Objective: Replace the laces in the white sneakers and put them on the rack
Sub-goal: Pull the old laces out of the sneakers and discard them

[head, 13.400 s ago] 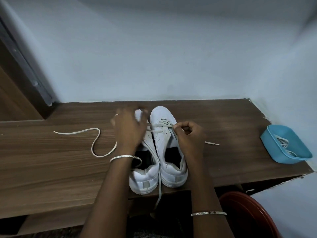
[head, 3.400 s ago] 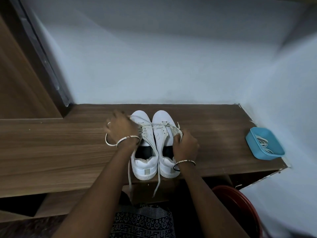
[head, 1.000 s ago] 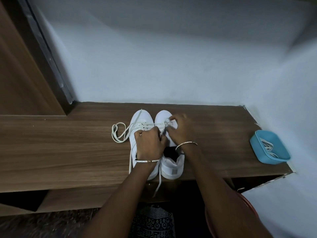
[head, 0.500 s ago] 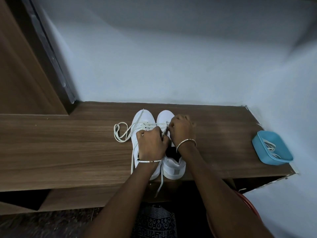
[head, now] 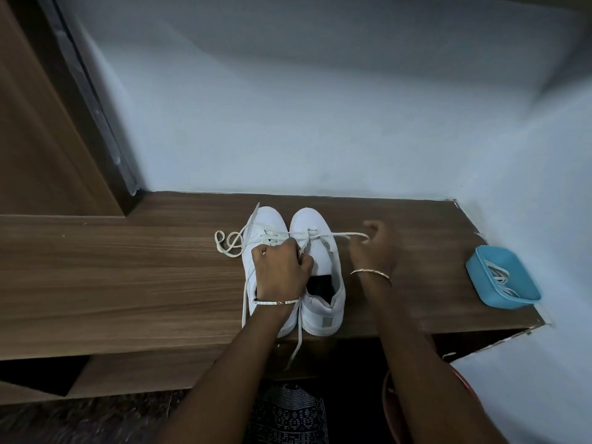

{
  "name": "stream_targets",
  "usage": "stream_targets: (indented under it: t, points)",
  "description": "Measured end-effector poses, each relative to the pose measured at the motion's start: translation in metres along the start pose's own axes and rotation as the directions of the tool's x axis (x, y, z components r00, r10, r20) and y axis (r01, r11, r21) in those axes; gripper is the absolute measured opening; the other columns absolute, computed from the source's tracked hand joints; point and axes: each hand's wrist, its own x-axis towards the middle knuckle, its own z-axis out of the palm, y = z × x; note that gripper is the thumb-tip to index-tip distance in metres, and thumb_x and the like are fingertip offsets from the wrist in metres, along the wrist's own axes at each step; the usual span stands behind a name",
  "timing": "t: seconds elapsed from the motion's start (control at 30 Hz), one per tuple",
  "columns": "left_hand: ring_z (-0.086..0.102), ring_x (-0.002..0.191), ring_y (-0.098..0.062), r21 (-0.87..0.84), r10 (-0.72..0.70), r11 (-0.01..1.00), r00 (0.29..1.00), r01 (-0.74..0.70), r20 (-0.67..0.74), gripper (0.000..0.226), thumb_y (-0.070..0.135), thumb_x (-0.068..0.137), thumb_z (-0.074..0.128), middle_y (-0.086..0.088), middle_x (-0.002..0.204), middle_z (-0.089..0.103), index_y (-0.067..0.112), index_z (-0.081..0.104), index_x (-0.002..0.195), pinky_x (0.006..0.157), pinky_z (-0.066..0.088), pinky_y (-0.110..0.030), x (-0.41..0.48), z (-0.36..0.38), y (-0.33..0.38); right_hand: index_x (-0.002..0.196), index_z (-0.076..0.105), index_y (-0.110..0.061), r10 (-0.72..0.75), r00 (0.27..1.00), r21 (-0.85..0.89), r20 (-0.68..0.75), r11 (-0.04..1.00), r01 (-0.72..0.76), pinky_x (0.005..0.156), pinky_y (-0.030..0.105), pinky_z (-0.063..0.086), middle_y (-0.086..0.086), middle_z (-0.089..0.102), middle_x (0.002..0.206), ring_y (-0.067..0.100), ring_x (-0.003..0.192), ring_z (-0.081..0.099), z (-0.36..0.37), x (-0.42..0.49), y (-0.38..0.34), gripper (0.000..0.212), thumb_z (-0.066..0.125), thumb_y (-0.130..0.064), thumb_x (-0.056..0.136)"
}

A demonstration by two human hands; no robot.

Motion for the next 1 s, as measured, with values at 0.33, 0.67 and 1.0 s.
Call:
stream_targets:
  t: [0.33, 0.67, 1.0]
  points:
    - [0.059, 0.077, -0.032, -0.002, 0.015, 1.0, 1.0, -0.015, -0.027, 0.024, 0.036, 0.088, 0.054, -0.006, 0.073, 0.068, 0.015, 0.057, 0.076, 0.083, 0.023, -0.035, 0.001, 0.001, -0.001, 0.097, 0.072, -0.028, -0.39, 0.785, -0.543, 0.481, 0.57, 0.616, 0.094, 0.043, 0.029, -0.008, 0.058, 0.121, 0.019, 0.12, 0.043, 0.034, -0.016, -0.025, 0.016, 0.059, -0.025, 0.089]
    - [0.058, 0.077, -0.03, -0.024, 0.011, 1.0, 1.0, -0.011, -0.016, 0.024, 0.037, 0.089, 0.055, -0.005, 0.072, 0.067, 0.018, 0.052, 0.074, 0.087, 0.025, -0.035, 0.0, 0.0, 0.0, 0.064, 0.058, -0.033, -0.178, 0.982, -0.121, 0.062, 0.975, 0.185, 0.082, 0.041, 0.051, -0.005, 0.07, 0.089, 0.024, 0.094, 0.063, 0.0, -0.007, -0.014, 0.02, 0.066, -0.03, 0.082]
    - [0.058, 0.071, -0.028, -0.031, 0.003, 1.0, 1.0, -0.004, -0.016, 0.022, 0.034, 0.087, 0.056, -0.003, 0.067, 0.065, 0.015, 0.057, 0.074, 0.085, 0.023, -0.034, 0.0, 0.001, 0.0, 0.102, 0.069, -0.001, 0.213, 0.967, -0.04, -0.137, 0.975, -0.22, 0.091, 0.04, 0.045, 0.021, 0.066, 0.108, 0.039, 0.107, 0.059, -0.026, -0.007, 0.006, 0.042, 0.046, -0.028, 0.08]
